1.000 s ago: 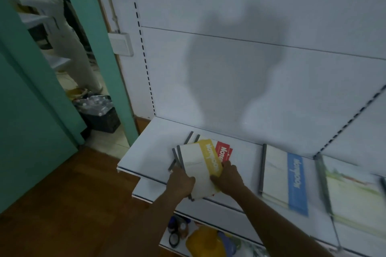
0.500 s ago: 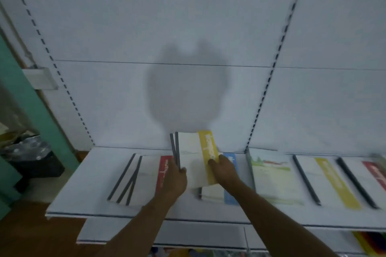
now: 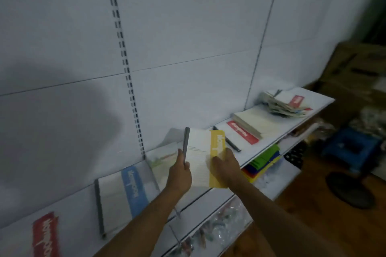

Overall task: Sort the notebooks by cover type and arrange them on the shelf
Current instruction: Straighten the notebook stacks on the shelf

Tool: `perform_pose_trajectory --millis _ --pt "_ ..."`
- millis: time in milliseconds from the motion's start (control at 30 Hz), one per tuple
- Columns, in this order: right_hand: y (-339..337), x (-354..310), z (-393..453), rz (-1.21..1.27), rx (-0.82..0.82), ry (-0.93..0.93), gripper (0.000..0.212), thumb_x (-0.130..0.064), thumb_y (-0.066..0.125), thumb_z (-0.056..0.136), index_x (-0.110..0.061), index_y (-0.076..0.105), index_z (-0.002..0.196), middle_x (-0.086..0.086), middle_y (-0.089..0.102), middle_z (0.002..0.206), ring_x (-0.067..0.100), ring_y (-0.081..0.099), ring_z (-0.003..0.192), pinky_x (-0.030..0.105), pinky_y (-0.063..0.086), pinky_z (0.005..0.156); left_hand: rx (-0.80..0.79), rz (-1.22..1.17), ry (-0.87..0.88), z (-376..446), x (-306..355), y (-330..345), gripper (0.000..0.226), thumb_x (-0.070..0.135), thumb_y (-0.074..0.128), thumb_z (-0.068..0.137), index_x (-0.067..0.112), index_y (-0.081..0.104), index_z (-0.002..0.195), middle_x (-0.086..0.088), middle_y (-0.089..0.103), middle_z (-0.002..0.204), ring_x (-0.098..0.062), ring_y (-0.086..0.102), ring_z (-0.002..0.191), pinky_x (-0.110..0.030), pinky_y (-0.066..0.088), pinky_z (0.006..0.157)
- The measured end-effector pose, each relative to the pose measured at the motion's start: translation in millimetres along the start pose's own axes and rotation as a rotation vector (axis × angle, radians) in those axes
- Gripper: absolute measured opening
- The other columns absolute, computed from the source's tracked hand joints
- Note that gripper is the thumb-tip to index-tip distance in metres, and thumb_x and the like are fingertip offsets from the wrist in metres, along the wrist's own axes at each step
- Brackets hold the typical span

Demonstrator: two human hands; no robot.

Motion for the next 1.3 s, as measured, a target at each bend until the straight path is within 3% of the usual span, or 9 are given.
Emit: perform_pose_trajectory --millis 333,500,667,767,867,1033,1100,1167,1300 --pt "-173 95 -64 0.028 0.453 0.166 0.053 -0.017 0.051 0.092 -0.025 0.034 0.141 0.003 0.056 0.127 0.024 0.057 0.102 0.039 0.05 0.088 -0.397 0.009 0.257 -56 72 170 0.051 0.015 0.034 0.102 0.021 0.021 0.151 -0.012 0.05 0.138 -0.024 0.052 0.117 -0.025 0.043 0.082" --pt "-223 136 -67 0.066 0.529 0.203 0.052 -0.019 0.051 0.093 -0.026 0.034 0.142 0.0 0.057 0.122 0.018 0.054 0.093 0.032 0.045 0.079 -0.468 0.105 0.304 -67 90 231 0.053 0.026 0.035 0.101 0.03 0.016 0.151 -0.012 0.056 0.129 -0.032 0.057 0.109 -0.049 0.052 0.087" --pt "-273 159 -39 0.042 0.531 0.191 0.051 -0.021 0.051 0.093 -0.024 0.034 0.141 0.004 0.058 0.124 0.018 0.053 0.09 0.03 0.043 0.078 -0.467 0.095 0.31 -62 124 279 0.054 0.025 0.036 0.101 0.027 0.018 0.151 -0.014 0.055 0.129 -0.033 0.058 0.111 -0.049 0.054 0.085" --pt "-295 162 -10 0.004 0.471 0.183 0.055 -0.023 0.051 0.094 -0.017 0.027 0.144 0.005 0.057 0.124 0.02 0.053 0.089 0.031 0.044 0.075 -0.423 0.082 0.318 -51 143 297 0.052 0.02 0.036 0.102 0.021 0.02 0.151 -0.01 0.052 0.135 -0.025 0.054 0.116 -0.035 0.049 0.092" --pt "-298 160 23 -0.035 0.362 0.163 0.062 -0.025 0.048 0.096 -0.016 0.015 0.147 0.002 0.053 0.119 0.021 0.054 0.091 0.036 0.049 0.076 -0.379 0.023 0.247 -39 154 296 0.049 0.017 0.037 0.102 0.021 0.025 0.149 -0.01 0.053 0.133 -0.018 0.054 0.107 -0.028 0.048 0.084" --pt "-255 128 76 -0.112 0.135 0.075 0.046 -0.025 0.047 0.092 -0.021 0.029 0.134 0.002 0.052 0.114 0.025 0.057 0.095 0.039 0.051 0.081 -0.226 -0.028 0.135 0 135 261 0.055 0.014 0.044 0.099 0.023 0.024 0.149 -0.004 0.048 0.142 -0.024 0.051 0.122 -0.025 0.046 0.09" --pt "-228 117 97 -0.132 0.045 0.022 0.041 -0.028 0.05 0.084 -0.023 0.038 0.122 0.003 0.058 0.107 0.026 0.061 0.092 0.043 0.055 0.08 -0.176 -0.064 0.06 17 119 237 0.06 0.016 0.047 0.097 0.03 0.023 0.15 -0.002 0.05 0.14 -0.027 0.058 0.111 -0.037 0.058 0.076" --pt "-199 105 120 -0.144 -0.028 -0.067 0.031 -0.029 0.054 0.08 -0.024 0.044 0.108 0.0 0.061 0.095 0.022 0.062 0.085 0.04 0.055 0.071 -0.124 -0.138 0.002 32 105 212 0.061 0.013 0.048 0.097 0.032 0.023 0.149 -0.001 0.05 0.137 -0.025 0.06 0.101 -0.028 0.056 0.05" --pt "-143 75 152 -0.229 -0.157 -0.2 0.02 -0.018 0.06 0.087 -0.021 0.044 0.099 -0.01 0.052 0.08 0.014 0.055 0.076 0.015 0.033 0.054 0.024 -0.202 -0.097 64 76 172 0.057 0.01 0.048 0.096 0.033 0.029 0.145 -0.003 0.053 0.13 -0.029 0.06 0.1 -0.026 0.054 0.044"
Point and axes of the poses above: each hand's wrist, its own z-axis towards the middle knuckle, its own y-axis out of the palm, x = y × z, the point moved 1 cm from there along z, towards the middle knuckle
